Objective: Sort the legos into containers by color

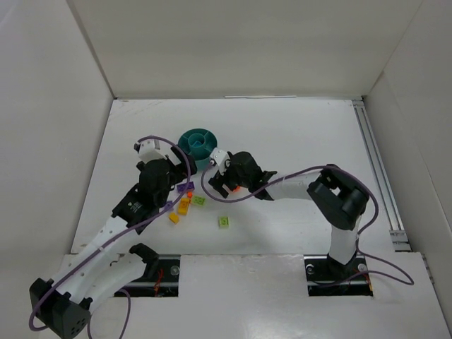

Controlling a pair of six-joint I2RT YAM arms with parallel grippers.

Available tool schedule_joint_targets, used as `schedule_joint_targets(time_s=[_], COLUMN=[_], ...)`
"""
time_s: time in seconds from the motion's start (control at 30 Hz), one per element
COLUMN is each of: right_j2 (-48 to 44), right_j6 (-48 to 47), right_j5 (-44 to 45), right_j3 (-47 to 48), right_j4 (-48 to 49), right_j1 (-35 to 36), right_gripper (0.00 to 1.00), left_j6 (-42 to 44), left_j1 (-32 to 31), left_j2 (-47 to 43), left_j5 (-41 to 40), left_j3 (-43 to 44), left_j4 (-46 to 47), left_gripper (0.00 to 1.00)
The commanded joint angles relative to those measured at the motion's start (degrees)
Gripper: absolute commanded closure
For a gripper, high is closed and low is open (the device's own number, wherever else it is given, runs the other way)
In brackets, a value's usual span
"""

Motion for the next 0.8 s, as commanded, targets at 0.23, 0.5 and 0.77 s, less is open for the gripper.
schedule_joint_targets(time_s=[0.23, 0.5, 0.77], right_j2=[5.2, 7.4, 4.7], right_j6=[11.2, 11.3, 10.7], right_j5=[3.6, 5.4, 6.9], right_j3=[3.1, 4.1, 2.5], right_j4=[8.5, 9.6, 9.6], right_j1=[0.8, 0.8, 1.4], right_gripper=[0.18, 0.42, 0.69], left_j6=[-2.8, -2.8, -2.8], left_j1=[-0.3, -0.3, -0.3], left_j2=[-7.4, -9.9, -9.9], left_j5=[-2.0, -1.5, -2.0], left_j3=[-2.7, -5.5, -6.0], left_j4=[-2.4, -1.4, -1.4], left_gripper=[0.0, 0.0, 0.0])
